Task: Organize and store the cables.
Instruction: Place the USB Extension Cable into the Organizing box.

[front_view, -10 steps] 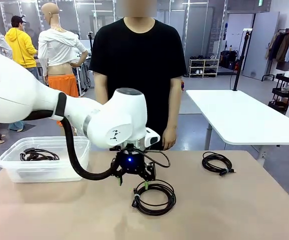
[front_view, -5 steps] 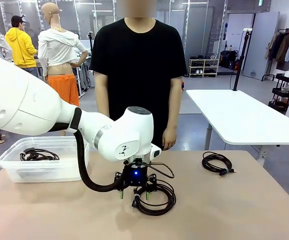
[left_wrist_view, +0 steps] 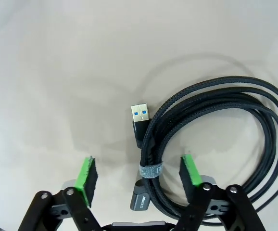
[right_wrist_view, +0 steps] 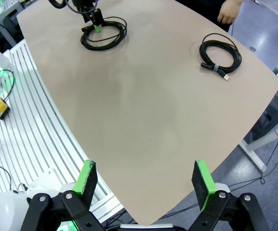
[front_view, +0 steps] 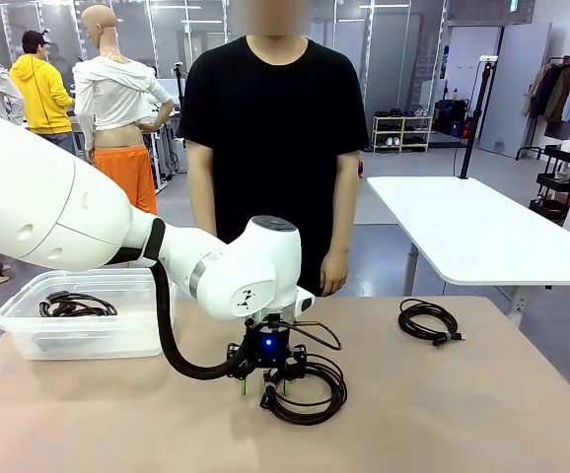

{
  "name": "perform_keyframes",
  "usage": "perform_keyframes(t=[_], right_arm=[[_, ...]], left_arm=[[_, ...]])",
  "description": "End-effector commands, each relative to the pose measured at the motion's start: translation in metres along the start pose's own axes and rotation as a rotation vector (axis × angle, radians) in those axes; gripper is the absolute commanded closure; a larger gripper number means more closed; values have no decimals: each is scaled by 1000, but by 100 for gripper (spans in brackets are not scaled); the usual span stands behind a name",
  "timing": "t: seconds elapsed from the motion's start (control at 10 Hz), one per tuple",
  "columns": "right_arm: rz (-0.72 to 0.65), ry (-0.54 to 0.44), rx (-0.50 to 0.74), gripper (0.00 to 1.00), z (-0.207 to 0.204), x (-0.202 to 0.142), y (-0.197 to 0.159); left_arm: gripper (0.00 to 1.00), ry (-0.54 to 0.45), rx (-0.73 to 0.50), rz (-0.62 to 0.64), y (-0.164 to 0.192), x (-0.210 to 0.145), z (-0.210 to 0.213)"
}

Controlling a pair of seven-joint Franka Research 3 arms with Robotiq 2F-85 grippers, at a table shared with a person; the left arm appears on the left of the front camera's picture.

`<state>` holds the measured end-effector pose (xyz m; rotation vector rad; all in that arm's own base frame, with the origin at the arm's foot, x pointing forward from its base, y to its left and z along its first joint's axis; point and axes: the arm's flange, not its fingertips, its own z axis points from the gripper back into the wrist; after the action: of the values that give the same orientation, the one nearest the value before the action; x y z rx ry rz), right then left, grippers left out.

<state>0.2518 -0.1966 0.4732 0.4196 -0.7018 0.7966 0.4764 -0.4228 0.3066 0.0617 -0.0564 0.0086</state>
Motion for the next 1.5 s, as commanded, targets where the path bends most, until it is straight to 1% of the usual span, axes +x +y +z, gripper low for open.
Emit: perform_keyframes(t=[0.0,0.1,0.3,0.4,0.5,0.6,0.7,0.8,0.9,1.0,1.1,1.2,1.4], right_arm=[[7,-12,1,0,1,0,0],[7,-12,1,0,1,0,0],[7,-12,1,0,1,0,0],[7,-12,1,0,1,0,0],[7,-12,1,0,1,0,0],[7,-12,1,0,1,0,0],[7,-12,1,0,1,0,0],[7,-12,1,0,1,0,0],[7,-12,1,0,1,0,0],[7,-12,1,0,1,0,0],[7,-12,1,0,1,0,0],[7,-12,1,0,1,0,0],[7,-12,1,0,1,0,0]], left_arm=[[91,1,-17,19,-5,0,1],[100,7,-17,17,-5,-1,1],[100,31,-31,3,-7,-5,3],[97,33,-31,3,-7,-5,3],[100,25,-41,6,-5,-5,6],[100,12,-50,8,-2,-5,11],[100,-11,-66,13,5,-6,26],[100,-31,-86,-24,15,-9,55],[100,-55,-79,-97,32,-22,98],[100,-96,-22,-136,48,-34,132],[100,-128,-29,-158,62,-41,154],[100,-156,-60,-161,72,-44,166],[100,-194,-68,-198,79,-53,173]])
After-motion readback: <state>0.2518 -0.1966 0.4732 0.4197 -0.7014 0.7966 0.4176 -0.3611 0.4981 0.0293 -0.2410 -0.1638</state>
